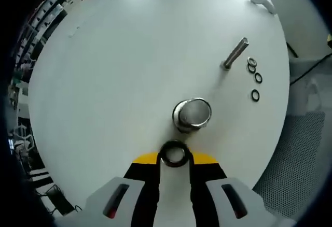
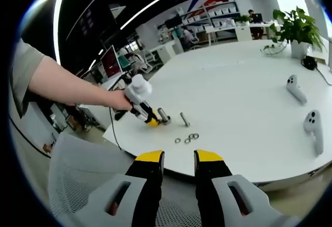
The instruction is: Place the washer onto the threaded stud by aligning its center hole with the stud, sliding it down to the base, and recovering from edge contact or off-axis alignment until the washer reaches the visible bottom stop.
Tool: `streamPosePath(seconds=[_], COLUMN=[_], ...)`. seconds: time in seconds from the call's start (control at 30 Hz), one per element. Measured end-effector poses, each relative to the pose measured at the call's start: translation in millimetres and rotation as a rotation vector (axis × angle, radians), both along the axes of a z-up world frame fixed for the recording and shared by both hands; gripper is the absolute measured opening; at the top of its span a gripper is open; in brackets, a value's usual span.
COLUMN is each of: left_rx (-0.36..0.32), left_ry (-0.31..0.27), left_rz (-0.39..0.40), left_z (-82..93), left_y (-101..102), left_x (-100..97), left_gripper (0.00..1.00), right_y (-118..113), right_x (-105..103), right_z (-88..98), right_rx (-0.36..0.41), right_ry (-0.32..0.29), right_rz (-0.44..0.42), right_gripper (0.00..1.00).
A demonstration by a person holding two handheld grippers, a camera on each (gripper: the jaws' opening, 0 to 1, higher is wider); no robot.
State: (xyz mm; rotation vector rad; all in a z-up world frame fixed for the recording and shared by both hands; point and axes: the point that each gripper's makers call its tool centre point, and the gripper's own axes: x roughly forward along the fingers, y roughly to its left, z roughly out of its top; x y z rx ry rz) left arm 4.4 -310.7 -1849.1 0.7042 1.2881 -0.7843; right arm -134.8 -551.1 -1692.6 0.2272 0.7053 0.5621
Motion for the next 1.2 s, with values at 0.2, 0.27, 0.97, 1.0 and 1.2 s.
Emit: streamPosePath(seconds=[0.2, 0.27, 0.97, 1.0, 1.2], left_rx=[-0.026, -0.021, -0.164, -0.164, -0.166], left_ry=[-0.024, -0.043, -0.080, -0.083, -0.079], left_rz=[-0.020, -0.041, -0.120, -0.122, -0.119], left_z=[18.3, 24.4, 72.1, 72.4, 70.1], left_y=[2, 3, -28, -29, -37], left_x=[4.1, 7.6, 13.0, 14.0, 18.3], left_gripper=[0.19, 0.19, 0.19, 0.19, 0.19], right_y=[0, 0, 0, 0, 0], right_x=[0, 0, 0, 1, 1], right_z=[0.6, 0.8, 1.9, 2.0, 2.4], right_rx=[0.001, 0.001, 0.005, 0.006, 0.009], right_ry=[-0.002, -0.004, -0.011, -0.012, -0.013], right_rz=[0.000, 0.003, 0.005, 0.003, -0.001], right_gripper=[0.25, 0.26, 0.26, 0.26, 0.26])
